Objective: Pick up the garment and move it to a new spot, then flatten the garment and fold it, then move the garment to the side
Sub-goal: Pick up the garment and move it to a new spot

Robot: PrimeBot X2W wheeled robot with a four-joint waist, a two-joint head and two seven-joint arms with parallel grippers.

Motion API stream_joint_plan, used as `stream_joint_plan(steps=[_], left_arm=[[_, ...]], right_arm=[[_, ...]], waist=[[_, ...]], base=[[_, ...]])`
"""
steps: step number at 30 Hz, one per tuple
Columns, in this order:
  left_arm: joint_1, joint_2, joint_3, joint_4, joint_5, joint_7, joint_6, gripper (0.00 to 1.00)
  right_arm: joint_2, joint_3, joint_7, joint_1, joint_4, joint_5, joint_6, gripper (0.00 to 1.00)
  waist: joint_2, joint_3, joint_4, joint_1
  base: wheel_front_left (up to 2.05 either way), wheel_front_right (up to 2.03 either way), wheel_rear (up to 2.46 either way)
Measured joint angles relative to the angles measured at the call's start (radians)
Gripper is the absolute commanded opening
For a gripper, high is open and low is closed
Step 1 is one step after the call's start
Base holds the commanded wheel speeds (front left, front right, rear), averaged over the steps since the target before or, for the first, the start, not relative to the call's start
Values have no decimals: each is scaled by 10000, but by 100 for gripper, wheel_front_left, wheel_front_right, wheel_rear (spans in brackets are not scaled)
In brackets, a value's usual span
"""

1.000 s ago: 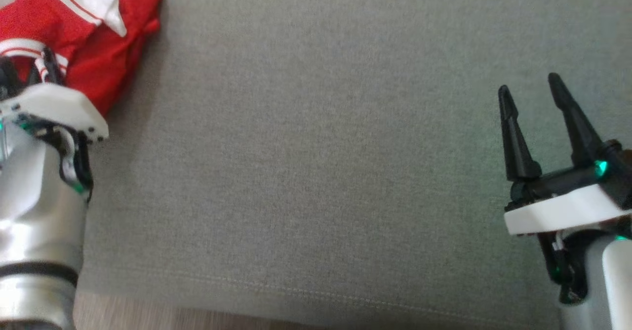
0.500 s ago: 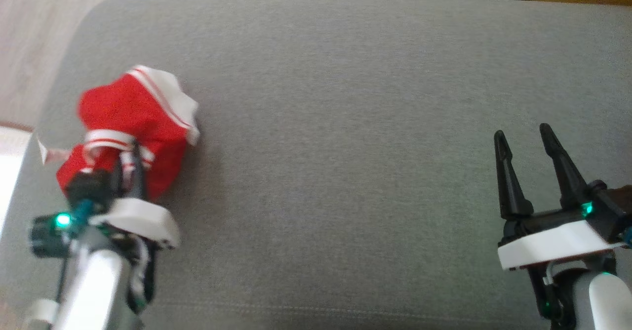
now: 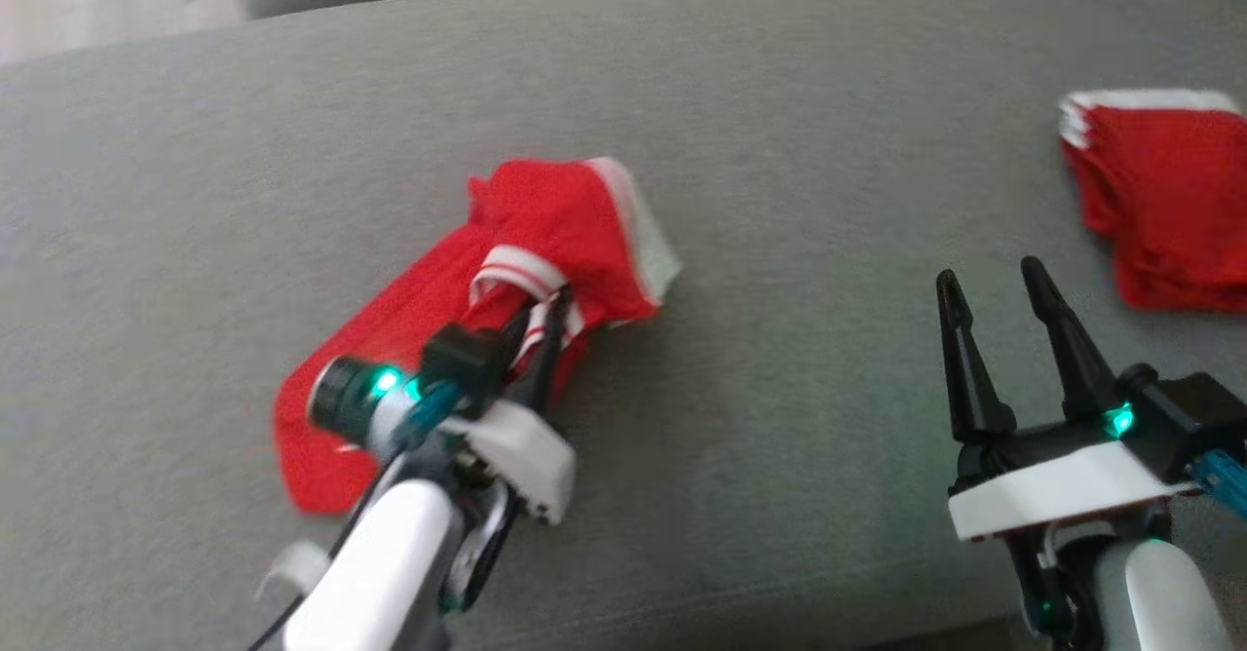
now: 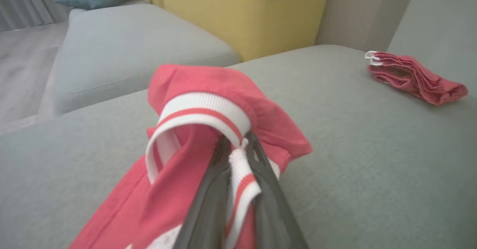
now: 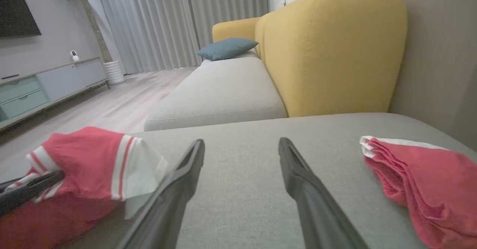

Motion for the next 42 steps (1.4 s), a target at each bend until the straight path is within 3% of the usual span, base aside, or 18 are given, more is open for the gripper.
stream_joint_plan(steps=[6, 7, 8, 15, 20, 25, 42], left_arm=[[-994, -376, -673, 1018, 226, -105, -456, 0], [-1055, -424, -738, 1227, 226, -138, -493, 30], [-1106, -437, -844, 1413, 224, -157, -518, 100], [-1144, -535, -1229, 1883, 311, -1101, -656, 100], [-1140, -527, -1218, 1423, 314, -1569, -667, 100], [-1026, -268, -1120, 840, 309, -1538, -401, 100], [1155, 1070, 1273, -558, -644, -1804, 1398, 100]], right_arm=[[10, -21, -184, -8, 196, 182, 0, 100], [8, -29, -211, -8, 234, 253, 0, 100], [8, -31, -259, -9, 280, 318, 0, 100], [13, -48, -426, -15, 568, 472, 0, 100], [15, -79, -426, -23, 598, 439, 0, 100], [19, -111, -337, -15, 585, 334, 0, 100], [21, -364, 238, 520, 236, -90, 0, 100]], waist=[[0, 213, -1206, 0], [0, 269, -1369, 0], [0, 334, -1518, 0], [0, 752, -1841, 0], [0, 575, -1412, 0], [0, 253, -800, 0], [0, -775, 1003, 0]], base=[[0, 0, 0], [0, 0, 0], [0, 0, 0], [0, 0, 0], [0, 0, 0], [0, 0, 0], [0, 0, 0]])
